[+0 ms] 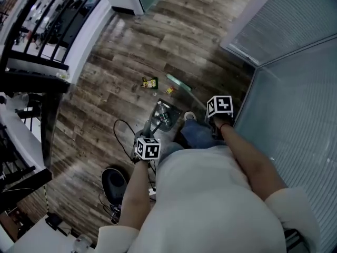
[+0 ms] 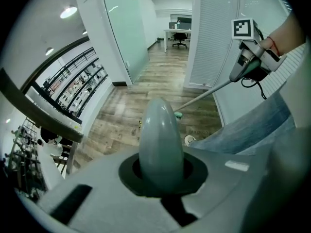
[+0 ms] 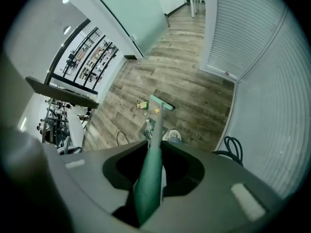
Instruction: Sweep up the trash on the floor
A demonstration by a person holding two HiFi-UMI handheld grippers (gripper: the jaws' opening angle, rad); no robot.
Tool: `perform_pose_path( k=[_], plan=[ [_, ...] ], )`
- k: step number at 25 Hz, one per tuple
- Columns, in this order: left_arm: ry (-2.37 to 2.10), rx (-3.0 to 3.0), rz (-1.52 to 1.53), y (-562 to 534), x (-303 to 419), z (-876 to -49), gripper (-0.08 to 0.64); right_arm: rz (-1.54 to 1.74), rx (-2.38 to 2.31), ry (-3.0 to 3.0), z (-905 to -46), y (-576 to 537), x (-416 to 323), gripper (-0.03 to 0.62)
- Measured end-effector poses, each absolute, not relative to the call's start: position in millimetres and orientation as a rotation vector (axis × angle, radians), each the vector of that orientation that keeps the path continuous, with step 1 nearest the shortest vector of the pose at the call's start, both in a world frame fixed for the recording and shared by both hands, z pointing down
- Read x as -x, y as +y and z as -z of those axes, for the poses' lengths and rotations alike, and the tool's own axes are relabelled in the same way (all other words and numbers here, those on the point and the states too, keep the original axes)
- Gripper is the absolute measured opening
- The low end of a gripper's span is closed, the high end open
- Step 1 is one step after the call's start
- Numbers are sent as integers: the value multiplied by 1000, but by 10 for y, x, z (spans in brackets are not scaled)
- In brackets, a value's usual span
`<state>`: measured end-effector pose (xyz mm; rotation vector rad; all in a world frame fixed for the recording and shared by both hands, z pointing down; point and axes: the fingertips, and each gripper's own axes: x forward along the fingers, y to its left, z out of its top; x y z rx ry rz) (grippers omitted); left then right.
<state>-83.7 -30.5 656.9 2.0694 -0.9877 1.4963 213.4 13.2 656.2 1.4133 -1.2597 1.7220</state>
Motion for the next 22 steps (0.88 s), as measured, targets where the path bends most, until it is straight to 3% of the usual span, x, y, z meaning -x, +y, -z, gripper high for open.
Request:
perform_pose_path(
  k=[22],
  plan=[
    [-1260,-1806,-1315,-332,895,-6455,9,-1464,-1158,-1314,-6751,-716,-2305,98]
  ],
)
